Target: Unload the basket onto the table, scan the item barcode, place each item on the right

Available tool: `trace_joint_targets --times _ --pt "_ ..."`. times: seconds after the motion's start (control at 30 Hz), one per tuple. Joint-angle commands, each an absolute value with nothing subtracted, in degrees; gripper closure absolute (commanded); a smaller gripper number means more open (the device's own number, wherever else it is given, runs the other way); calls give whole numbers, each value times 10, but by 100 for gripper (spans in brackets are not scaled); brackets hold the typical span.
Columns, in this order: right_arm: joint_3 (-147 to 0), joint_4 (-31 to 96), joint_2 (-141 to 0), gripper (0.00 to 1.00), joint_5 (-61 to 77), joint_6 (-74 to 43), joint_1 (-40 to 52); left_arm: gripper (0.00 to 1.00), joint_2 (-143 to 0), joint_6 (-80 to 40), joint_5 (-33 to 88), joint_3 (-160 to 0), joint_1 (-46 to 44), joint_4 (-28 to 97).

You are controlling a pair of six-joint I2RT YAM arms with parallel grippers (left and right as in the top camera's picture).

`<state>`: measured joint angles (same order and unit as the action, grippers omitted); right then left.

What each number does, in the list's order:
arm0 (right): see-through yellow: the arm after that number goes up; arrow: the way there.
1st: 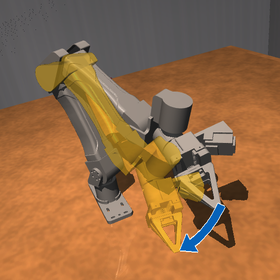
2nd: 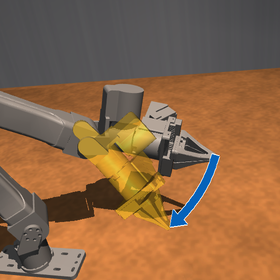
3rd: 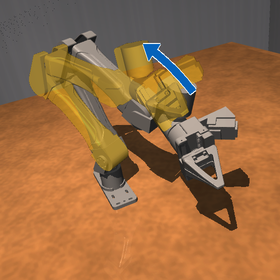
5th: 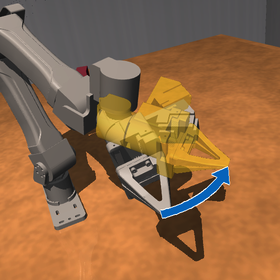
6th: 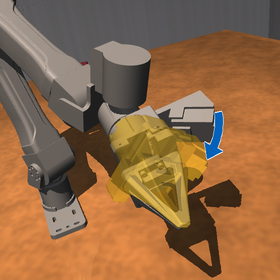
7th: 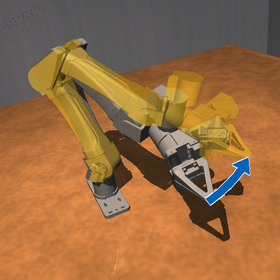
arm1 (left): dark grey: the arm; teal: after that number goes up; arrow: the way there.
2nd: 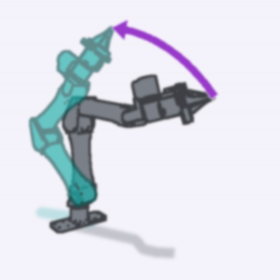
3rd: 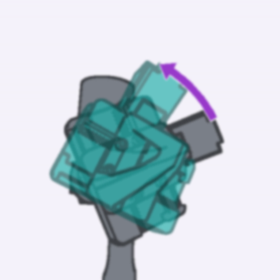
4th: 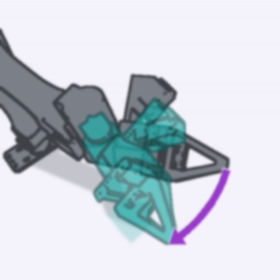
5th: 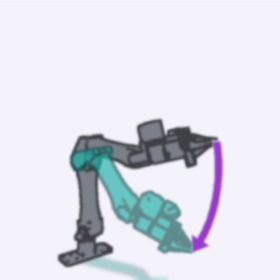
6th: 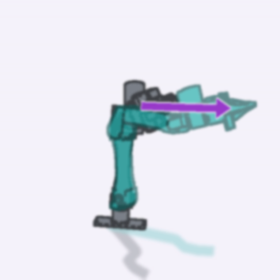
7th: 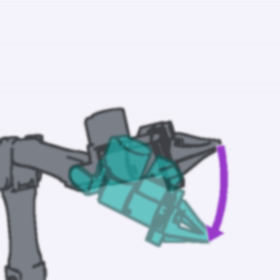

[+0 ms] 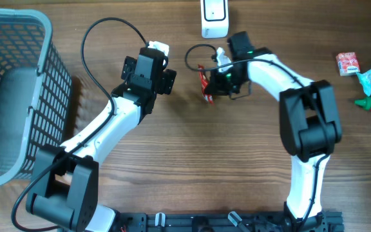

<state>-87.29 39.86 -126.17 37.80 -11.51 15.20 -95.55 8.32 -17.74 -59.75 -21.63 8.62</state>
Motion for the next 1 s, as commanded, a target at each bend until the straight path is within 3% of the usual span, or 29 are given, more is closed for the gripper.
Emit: trace_joint_targets --times 0.0,0.23,0.57,0.83,0.97 --pt "-868 431 -1257 95 619 -53 98 0 -939 90 -181 -601 -214 85" --pt "-867 479 -1257 95 799 0 46 0 -939 90 -181 -601 -214 85" --pt "-867 483 -1257 96 850 52 45 0 -939 90 -181 -601 -214 85" --pt "-869 477 -1256 95 583 11 46 0 -939 90 -181 -601 -214 85" --pt "-881 439 -1250 95 533 -20 50 0 -939 90 -181 -601 -214 85"
